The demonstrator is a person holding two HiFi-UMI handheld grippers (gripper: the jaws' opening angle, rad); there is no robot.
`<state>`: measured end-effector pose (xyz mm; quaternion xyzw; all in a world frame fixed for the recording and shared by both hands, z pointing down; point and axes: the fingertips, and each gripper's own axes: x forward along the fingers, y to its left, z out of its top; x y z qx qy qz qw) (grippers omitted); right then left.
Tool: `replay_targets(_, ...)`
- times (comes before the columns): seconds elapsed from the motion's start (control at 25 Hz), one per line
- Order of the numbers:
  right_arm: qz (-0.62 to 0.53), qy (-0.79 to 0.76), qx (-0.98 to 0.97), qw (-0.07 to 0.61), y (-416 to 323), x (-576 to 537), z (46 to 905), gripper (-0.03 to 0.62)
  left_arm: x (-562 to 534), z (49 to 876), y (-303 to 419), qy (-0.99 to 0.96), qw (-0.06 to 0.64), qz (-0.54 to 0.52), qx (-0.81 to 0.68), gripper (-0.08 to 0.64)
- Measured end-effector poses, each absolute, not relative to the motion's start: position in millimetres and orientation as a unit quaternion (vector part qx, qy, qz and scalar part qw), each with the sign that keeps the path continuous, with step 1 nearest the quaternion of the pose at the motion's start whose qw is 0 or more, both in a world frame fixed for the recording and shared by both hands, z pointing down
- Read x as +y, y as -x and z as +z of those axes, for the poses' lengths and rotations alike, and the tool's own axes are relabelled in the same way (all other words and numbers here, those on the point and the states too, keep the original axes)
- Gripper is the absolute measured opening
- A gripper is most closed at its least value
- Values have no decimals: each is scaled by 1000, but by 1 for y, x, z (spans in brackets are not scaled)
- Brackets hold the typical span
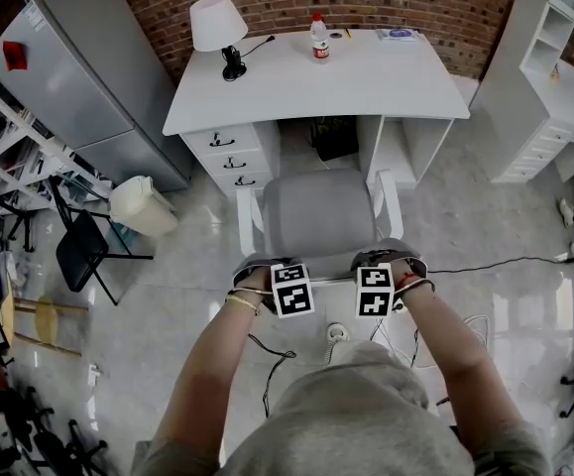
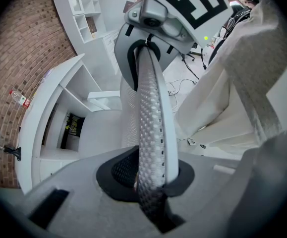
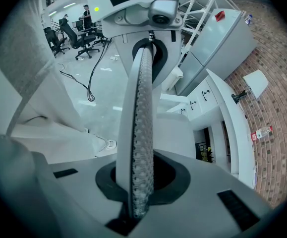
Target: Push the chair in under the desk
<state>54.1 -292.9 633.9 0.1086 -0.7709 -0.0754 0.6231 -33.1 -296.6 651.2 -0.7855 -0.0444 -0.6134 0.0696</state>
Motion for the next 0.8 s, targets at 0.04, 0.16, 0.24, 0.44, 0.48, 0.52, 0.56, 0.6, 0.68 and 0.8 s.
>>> replay_targets(0.04, -75, -109, -771, 623, -55, -295, 634, 26, -299, 651, 33, 786, 70, -613, -45, 58)
replay_targets(0.16, -75, -111, -771, 623, -56, -303, 634, 26, -307, 652, 31, 785, 70, -613, -45, 58)
replay_targets(0.24, -75, -110, -771, 623, -57, -309, 634, 26, -313, 653, 30, 785, 70, -614, -45, 58)
replay_targets(0.44, -74, -110, -771, 623, -60, -320, 634, 25, -324, 652, 27, 785, 69, -614, -46, 58)
replay_targets(0.48, -74, -110, -771, 622, -60, -322, 634, 26, -326, 652, 27, 785, 69, -614, -46, 60)
replay_targets(0.52, -74, -110, -771, 622, -60, -323, 635, 25, -327, 652, 26, 785, 69, -613, -46, 58)
replay_targets(0.56, -74, -110, -771, 622, -60, -325, 635, 26, -330, 652, 26, 786, 70, -613, -46, 60)
replay_targets(0.6, -75, -111, -771, 623, -61, -328, 635, 25, -332, 652, 26, 786, 70, -613, -46, 58)
replay_targets(0.68, -75, -111, -771, 623, -61, -332, 634, 25, -336, 651, 26, 786, 69, -612, -47, 60)
replay_targets(0.8, -73, -110, -771, 623, -63, -340, 632, 25, -344, 650, 24, 786, 67, -612, -48, 60)
